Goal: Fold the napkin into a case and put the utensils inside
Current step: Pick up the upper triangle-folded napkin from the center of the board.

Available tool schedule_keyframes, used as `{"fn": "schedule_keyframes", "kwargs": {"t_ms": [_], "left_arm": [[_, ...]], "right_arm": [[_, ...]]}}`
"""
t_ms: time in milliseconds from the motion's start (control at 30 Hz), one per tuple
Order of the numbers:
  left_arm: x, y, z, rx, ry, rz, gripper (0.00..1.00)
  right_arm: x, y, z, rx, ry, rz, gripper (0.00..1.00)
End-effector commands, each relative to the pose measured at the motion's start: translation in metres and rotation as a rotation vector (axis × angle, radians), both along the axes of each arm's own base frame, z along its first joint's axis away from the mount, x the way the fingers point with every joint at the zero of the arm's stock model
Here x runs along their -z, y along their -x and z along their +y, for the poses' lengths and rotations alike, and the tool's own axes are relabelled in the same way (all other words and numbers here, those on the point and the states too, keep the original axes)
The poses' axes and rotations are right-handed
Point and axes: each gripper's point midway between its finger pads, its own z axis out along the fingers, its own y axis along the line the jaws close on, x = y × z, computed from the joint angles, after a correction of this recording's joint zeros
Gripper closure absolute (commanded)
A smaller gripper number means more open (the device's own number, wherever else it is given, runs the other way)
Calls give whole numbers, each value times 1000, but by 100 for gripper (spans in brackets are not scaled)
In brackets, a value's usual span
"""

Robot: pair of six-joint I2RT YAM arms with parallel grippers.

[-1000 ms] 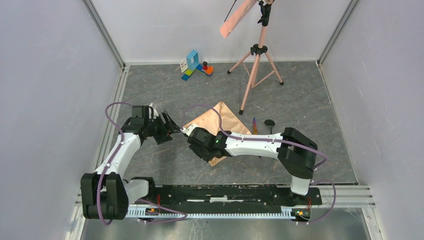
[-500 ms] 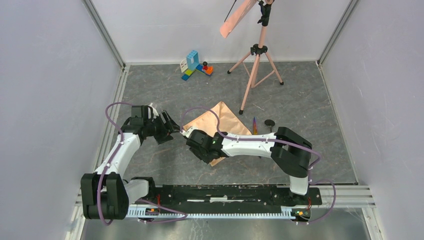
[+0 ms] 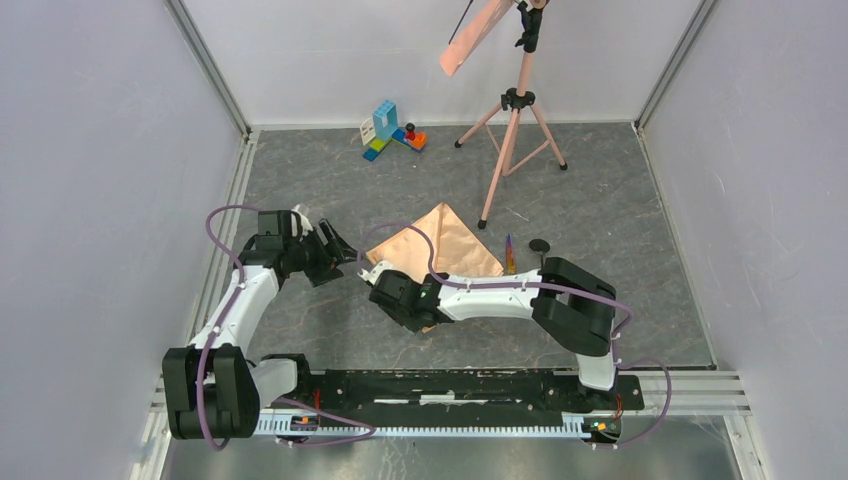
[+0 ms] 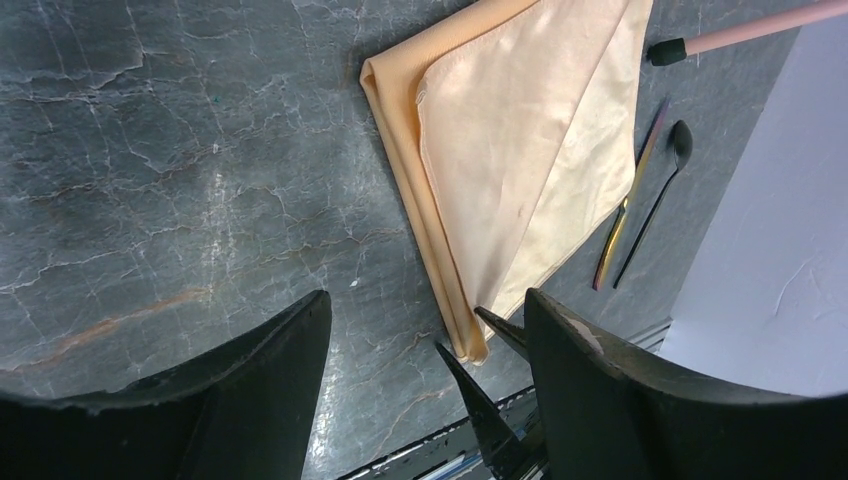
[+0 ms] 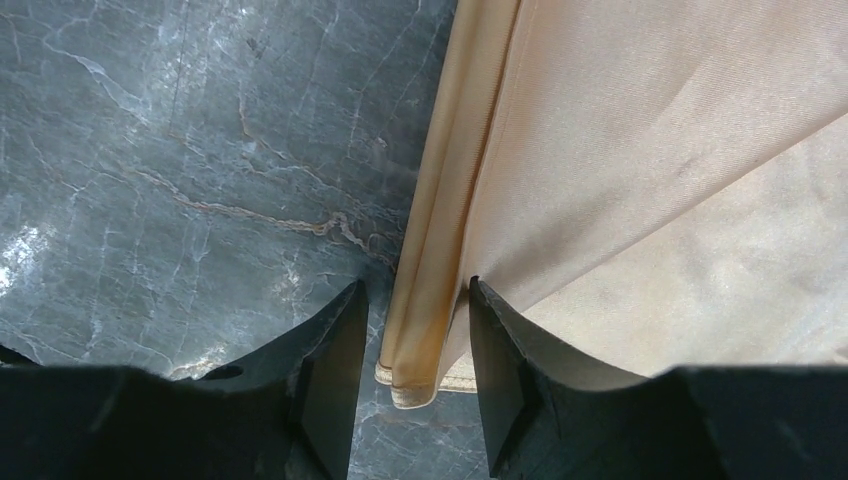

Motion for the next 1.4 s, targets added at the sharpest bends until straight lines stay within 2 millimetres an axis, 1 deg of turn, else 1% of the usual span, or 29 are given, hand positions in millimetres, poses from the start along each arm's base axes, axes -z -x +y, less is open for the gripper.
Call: {"fn": "schedule_keyframes", "kwargs": {"t_ms": [0,33,67,133,200,267,300,333,400,500,600,733,867,1033,1167,1267,1300,1333,1367], "left_arm": [[-14,-11,1,26,-2,-75,23],[-14,-10,1,25,-2,-72,23],[-14,-11,1,24,-3,-75,22],[-13,-11,2,16,-6,-72,22],[-12,-11,3,11,-9,-68,20],[-11,-12,4,7,-11,-67,18],[-10,-11,4,4,-11,-62,17],[-8,-11,4,-2,-10,-55,17],[-3,-10,2,-9,4,-37,16],[5,-9,-6,-28,65,-7,15],[10,-7,-20,-56,171,23,16],[15,-6,-39,-87,250,39,17],[24,-3,-47,-105,317,53,17],[33,-2,-56,-112,354,85,16],[39,-1,-68,-82,384,119,18],[44,-2,-65,-92,353,107,18],[45,-2,-63,-94,335,99,17],[45,-2,-61,-96,322,98,17],[45,-1,-60,-97,308,93,17]], "right_arm": [[16,0,-9,1,48,-39,52],[18,0,-11,5,49,-43,53],[20,0,-12,9,50,-45,56],[21,0,-15,14,53,-58,67],[21,-2,-18,21,49,-75,80],[17,-4,-16,21,33,-96,89],[14,-6,-15,22,26,-107,96],[11,-8,-14,23,21,-119,100],[4,-10,-9,13,-1,-132,100],[-8,-11,0,-1,-56,-136,100],[-23,-9,8,-11,-124,-135,100],[-34,-7,13,-16,-180,-114,100],[-36,-7,10,-14,-209,-102,100],[-36,-8,6,-8,-236,-90,100],[-37,-8,6,-11,-254,-78,100],[-32,-6,8,-34,-247,-63,100],[-32,-7,9,-33,-236,-64,96],[-29,-7,7,-33,-214,-59,87],[-30,-9,7,-29,-199,-62,76]]}}
